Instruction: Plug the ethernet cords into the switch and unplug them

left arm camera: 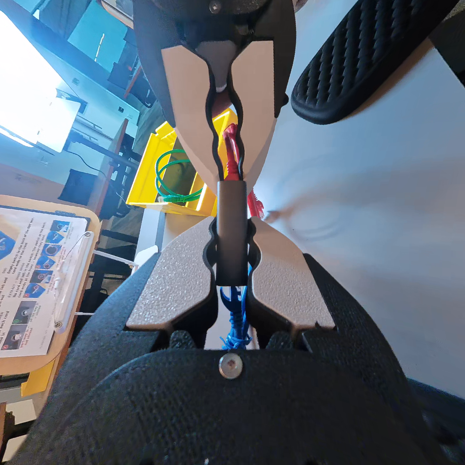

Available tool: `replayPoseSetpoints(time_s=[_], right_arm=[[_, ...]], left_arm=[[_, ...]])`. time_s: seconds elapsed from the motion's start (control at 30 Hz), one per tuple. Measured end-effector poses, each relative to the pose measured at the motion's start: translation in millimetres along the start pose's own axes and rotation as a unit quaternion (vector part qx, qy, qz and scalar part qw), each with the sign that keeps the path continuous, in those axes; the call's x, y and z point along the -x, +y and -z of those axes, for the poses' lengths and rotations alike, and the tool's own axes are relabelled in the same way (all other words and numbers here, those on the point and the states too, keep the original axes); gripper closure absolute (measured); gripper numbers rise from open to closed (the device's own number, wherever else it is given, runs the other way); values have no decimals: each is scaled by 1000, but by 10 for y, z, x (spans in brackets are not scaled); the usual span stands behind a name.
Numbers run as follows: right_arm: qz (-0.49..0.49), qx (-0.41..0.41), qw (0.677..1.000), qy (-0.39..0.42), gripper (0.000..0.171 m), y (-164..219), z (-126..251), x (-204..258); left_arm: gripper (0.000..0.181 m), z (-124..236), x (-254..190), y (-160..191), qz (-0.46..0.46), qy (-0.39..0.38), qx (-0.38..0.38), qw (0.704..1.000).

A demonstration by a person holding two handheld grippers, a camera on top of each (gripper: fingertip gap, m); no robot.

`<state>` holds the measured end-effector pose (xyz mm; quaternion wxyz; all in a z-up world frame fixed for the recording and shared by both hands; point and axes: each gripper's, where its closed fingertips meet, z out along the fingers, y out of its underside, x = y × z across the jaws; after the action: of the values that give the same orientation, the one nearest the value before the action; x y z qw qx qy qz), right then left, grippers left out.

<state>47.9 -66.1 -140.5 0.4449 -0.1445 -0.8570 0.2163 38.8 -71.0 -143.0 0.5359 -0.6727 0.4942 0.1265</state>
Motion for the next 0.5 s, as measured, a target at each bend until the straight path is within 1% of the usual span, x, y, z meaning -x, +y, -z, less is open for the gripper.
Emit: replayPoseSetpoints(time_s=[0.03, 0.13, 0.2, 0.23, 0.3, 0.37, 0.5], right_arm=[[-1, -2, 1000, -4, 159, -9, -19, -2], [12, 5, 1000, -21, 158, 6, -99, 41], [31, 13, 998, -51, 159, 25, -139, 185], [35, 13, 997, -67, 159, 22, -145, 244], [45, 11, 996, -78, 158, -1, -109, 246], [46, 6, 996, -81, 158, -36, -49, 222], [19, -6, 997, -79, 158, -87, 41, 174]], left_arm=[[161, 9, 6, 21, -1, 0, 2, 1000], [160, 1, -61, 118, -3, 18, 16, 1000], [160, -33, -191, 204, -26, 36, 36, 998], [160, -42, -231, 225, -24, 43, 34, 998], [159, -21, -245, 182, -1, 52, 6, 999], [159, -1, -225, 117, 1, 48, -7, 999], [159, 19, -181, 33, 27, 46, -33, 998]])
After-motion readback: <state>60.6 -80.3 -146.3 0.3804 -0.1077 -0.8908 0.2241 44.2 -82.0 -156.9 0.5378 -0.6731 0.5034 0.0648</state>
